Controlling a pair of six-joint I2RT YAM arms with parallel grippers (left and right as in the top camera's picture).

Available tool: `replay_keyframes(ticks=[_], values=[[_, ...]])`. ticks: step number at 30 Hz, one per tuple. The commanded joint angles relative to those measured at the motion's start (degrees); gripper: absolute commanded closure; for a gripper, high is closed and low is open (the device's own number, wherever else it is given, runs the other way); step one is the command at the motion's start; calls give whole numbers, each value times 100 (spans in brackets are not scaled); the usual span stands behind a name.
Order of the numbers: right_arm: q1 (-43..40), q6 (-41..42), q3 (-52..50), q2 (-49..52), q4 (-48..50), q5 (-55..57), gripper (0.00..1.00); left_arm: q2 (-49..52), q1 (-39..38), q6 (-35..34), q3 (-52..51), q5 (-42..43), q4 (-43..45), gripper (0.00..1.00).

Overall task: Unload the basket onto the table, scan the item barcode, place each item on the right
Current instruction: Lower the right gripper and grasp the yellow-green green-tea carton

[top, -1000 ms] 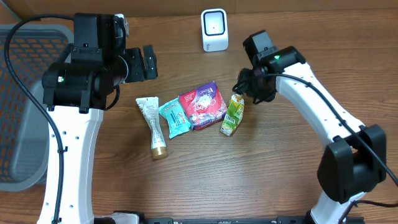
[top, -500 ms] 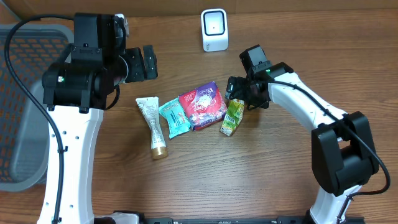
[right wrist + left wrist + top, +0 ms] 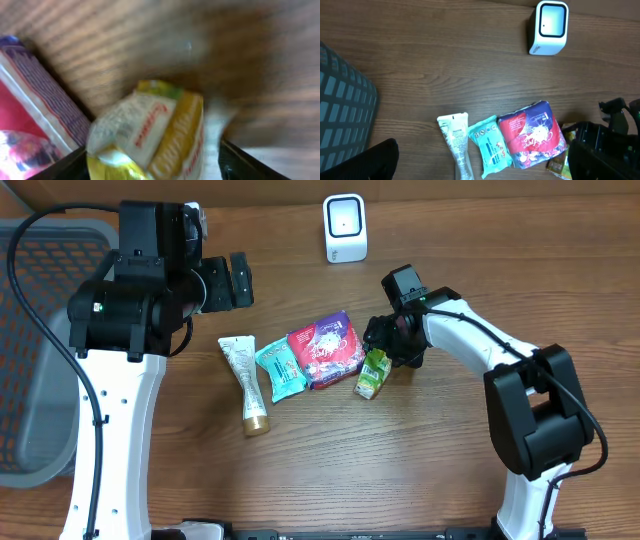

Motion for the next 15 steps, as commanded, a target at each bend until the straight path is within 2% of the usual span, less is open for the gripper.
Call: replay_keyframes(ticks=[1, 8, 11, 13, 15], values=[[2, 319, -17, 4, -243, -284, 25, 42, -7, 74, 81, 39, 0, 0], [-15, 315, -7, 2, -798, -372, 23, 42, -7, 74, 81, 39, 0, 1], [-20, 271, 79, 2, -1078, -369, 11, 42, -7, 74, 81, 39, 0, 0], [-20, 267, 151, 2, -1233, -367, 12, 42, -7, 74, 81, 42, 0, 0], [-20, 205, 205, 2, -1340, -372, 17, 42, -7, 72, 81, 39, 0, 1]])
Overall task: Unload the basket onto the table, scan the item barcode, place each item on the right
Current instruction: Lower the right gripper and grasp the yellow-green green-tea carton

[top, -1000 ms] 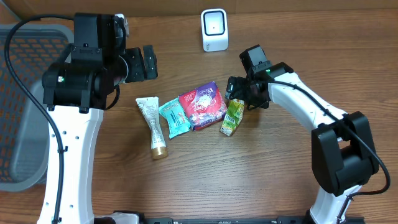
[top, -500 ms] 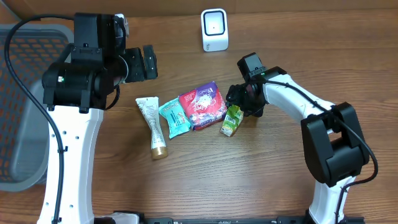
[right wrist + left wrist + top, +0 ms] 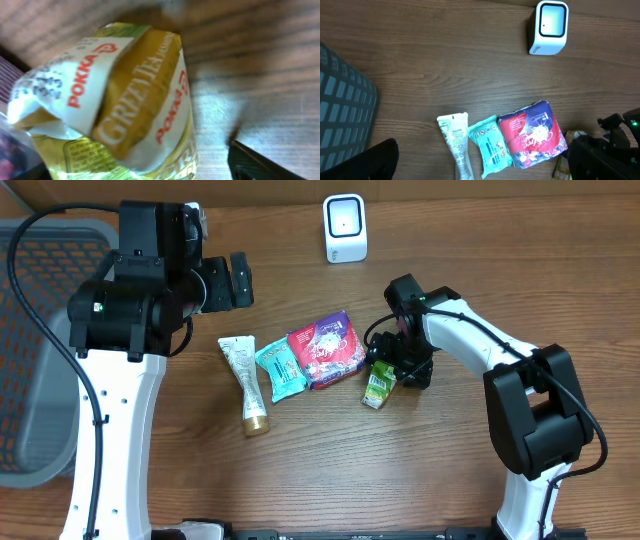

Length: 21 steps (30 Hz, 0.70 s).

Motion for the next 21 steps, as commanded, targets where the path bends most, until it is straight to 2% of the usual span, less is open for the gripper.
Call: replay_keyframes(ticks=[1, 4, 9, 11, 21], values=[[-20, -127, 210, 2, -168, -11, 21, 42, -7, 74, 81, 39, 2, 0], [-20, -203, 227, 2, -225, -11, 34, 42, -7, 74, 81, 39, 2, 0], [-20, -315, 227, 2, -232, -9, 59, 42, -7, 72, 81, 39, 2, 1], [-20, -365, 227, 2, -247, -11, 66, 42, -7, 74, 81, 42, 2, 0], [-22, -920, 385, -107, -326, 33, 73, 42, -7, 74, 81, 39, 2, 0]])
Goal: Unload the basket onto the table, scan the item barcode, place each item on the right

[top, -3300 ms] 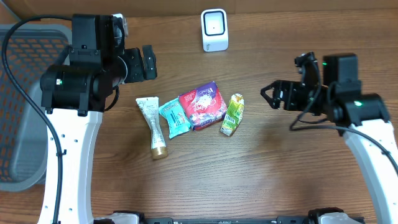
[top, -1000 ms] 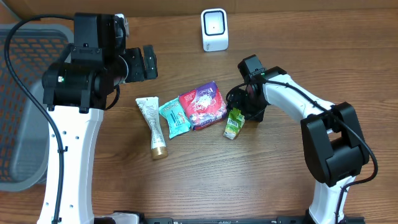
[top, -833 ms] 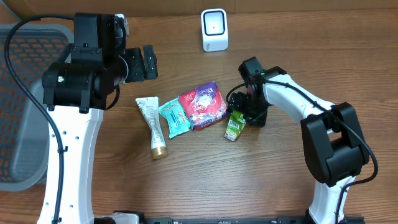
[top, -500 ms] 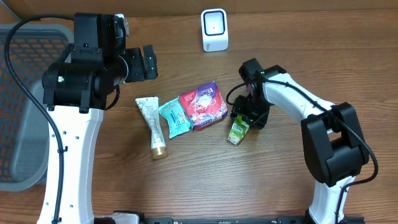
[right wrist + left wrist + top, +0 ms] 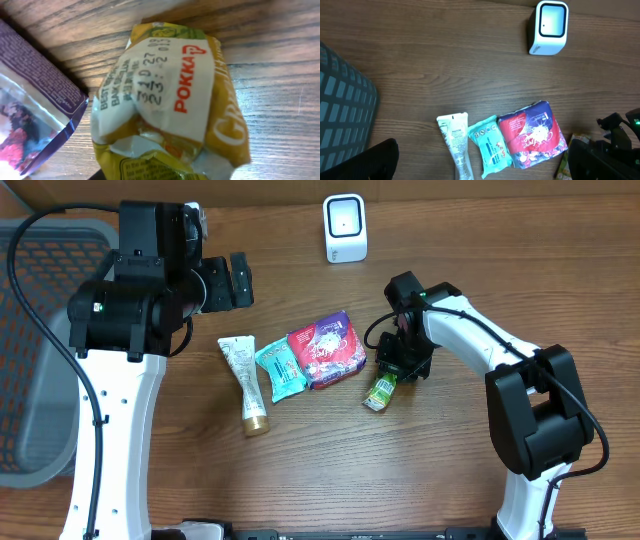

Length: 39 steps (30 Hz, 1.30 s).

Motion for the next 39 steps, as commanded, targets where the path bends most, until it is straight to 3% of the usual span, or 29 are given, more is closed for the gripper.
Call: replay_keyframes(ticks=[1, 6, 14, 24, 29, 39], values=[[-17, -356, 234, -149, -33, 190, 73, 42, -7, 74, 81, 39, 2, 0], [-15, -1021, 586, -476, -348, 1102, 73, 42, -7, 74, 81, 39, 2, 0], [-15, -1244, 699, -769, -938, 3075, 72, 42, -7, 72, 81, 39, 2, 0], [0, -1436, 693, -658, -850, 2780, 67, 42, -7, 74, 81, 39, 2, 1], [-2, -1438, 662, -603, -820, 2461, 49, 42, -7, 74, 81, 39, 2, 1], [-509, -1038, 999, -715, -1357, 2151, 44, 42, -7, 74, 81, 39, 2, 0]])
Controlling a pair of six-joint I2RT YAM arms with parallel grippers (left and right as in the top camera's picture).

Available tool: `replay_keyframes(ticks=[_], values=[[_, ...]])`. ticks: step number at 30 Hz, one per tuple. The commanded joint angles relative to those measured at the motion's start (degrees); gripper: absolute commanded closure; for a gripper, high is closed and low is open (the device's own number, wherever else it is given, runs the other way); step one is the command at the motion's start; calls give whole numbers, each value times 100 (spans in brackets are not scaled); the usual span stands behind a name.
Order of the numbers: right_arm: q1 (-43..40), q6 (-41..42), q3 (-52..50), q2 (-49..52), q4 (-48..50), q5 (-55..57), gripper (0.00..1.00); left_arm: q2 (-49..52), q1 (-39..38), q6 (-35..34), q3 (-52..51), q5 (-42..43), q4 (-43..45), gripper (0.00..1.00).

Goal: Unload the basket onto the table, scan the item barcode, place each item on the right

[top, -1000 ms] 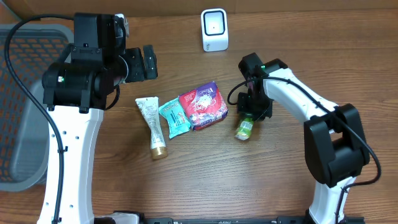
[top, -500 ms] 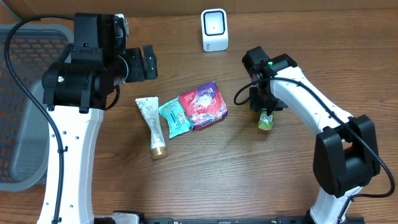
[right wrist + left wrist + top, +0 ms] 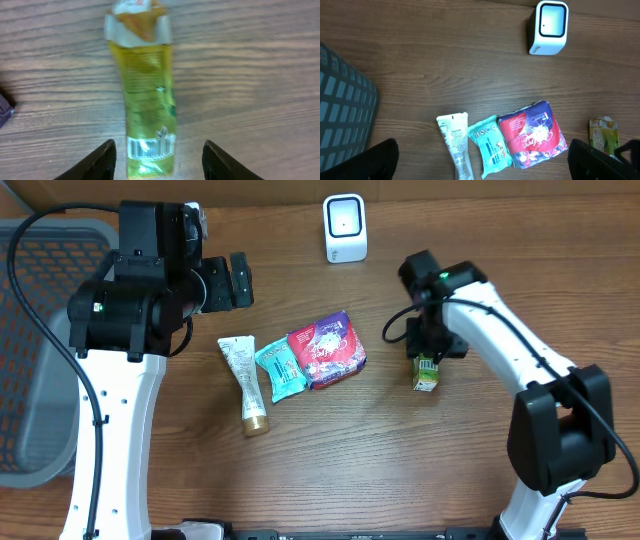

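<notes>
A yellow-green tea carton (image 3: 425, 373) lies flat on the wooden table, right of the other items, and also shows in the left wrist view (image 3: 602, 134). Its barcode face is up, and the barcode sits at the near end of the carton (image 3: 149, 147). My right gripper (image 3: 160, 165) hovers over that end, open, with a finger on each side and a gap to the carton. The white scanner (image 3: 345, 227) stands at the table's back and appears again in the left wrist view (image 3: 549, 27). My left gripper (image 3: 482, 170) is open and high over the left half of the table.
A white tube (image 3: 245, 380), a teal wipes pack (image 3: 280, 368) and a red-purple pack (image 3: 325, 348) lie in a row mid-table. A grey mesh basket (image 3: 30, 340) stands at the left edge.
The carton was beside the red-purple pack with my right gripper down close on it. Now it lies further right, barcode up, and the gripper stands open above it. The left arm is unchanged.
The right gripper was at the carton, which stood against the red-purple pack. Then the carton was tipped and a little nearer the front, date-stamped top toward the camera. Now it lies flat apart from the pack, barcode up, released.
</notes>
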Motion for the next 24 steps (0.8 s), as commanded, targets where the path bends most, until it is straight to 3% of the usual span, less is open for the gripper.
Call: replay_keyframes(ticks=[1, 17, 24], values=[[-262, 212, 251, -162, -216, -304, 44, 42, -7, 74, 81, 39, 2, 1], [-380, 365, -461, -151, -592, -111, 48, 42, -7, 72, 81, 39, 2, 0], [-337, 361, -833, -138, -195, -157, 47, 42, -7, 74, 81, 39, 2, 0]])
